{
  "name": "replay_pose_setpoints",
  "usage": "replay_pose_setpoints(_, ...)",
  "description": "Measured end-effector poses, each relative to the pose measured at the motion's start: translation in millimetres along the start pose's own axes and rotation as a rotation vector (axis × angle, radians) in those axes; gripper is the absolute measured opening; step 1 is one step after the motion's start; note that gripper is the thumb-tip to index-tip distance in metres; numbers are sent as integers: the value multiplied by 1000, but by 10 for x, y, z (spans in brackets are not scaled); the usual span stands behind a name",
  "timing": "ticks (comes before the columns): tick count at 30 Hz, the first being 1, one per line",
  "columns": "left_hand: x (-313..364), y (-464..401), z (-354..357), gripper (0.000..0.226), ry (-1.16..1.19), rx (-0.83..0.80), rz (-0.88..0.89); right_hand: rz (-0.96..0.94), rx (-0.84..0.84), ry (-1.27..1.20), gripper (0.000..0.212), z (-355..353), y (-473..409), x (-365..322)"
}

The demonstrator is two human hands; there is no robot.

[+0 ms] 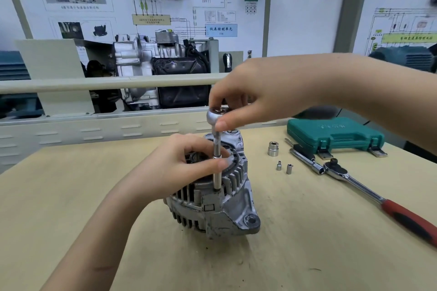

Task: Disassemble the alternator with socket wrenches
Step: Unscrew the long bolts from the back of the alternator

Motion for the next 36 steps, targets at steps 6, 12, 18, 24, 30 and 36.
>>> replay_pose_setpoints(6,-7,-3,34,15,26,51,22,-19,-69,-80,32,-18,4,81)
replay_pose_setpoints(12,-11,-7,57,24,-167,119,31,21,31,-19,55,-18,5,39)
replay_pose_setpoints(18,7,-16,48,22,-69,105,35,18,69,-22,58,25,-34,32)
replay_pose_setpoints(24,-31,6,-8,28,52,3,10,-12,-61,-59,35,-13,-32,44)
replay_pose_setpoints(30,24,9,24,23,-157,59,49,-11,-8,-84,43,-43,6,14)
replay_pose_setpoints(36,-12,-13,44,26,-85,92,29,17,76,-40,47,31,1,-25)
Point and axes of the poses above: each hand's wrist, its own y-axis away from the middle knuckle, its own z-axis out of the palm, x = y × z, the point moved 2 cm from there along -y, towards the middle knuckle, and after that the axes turned 14 degrees about z, right-handed, at the moved point
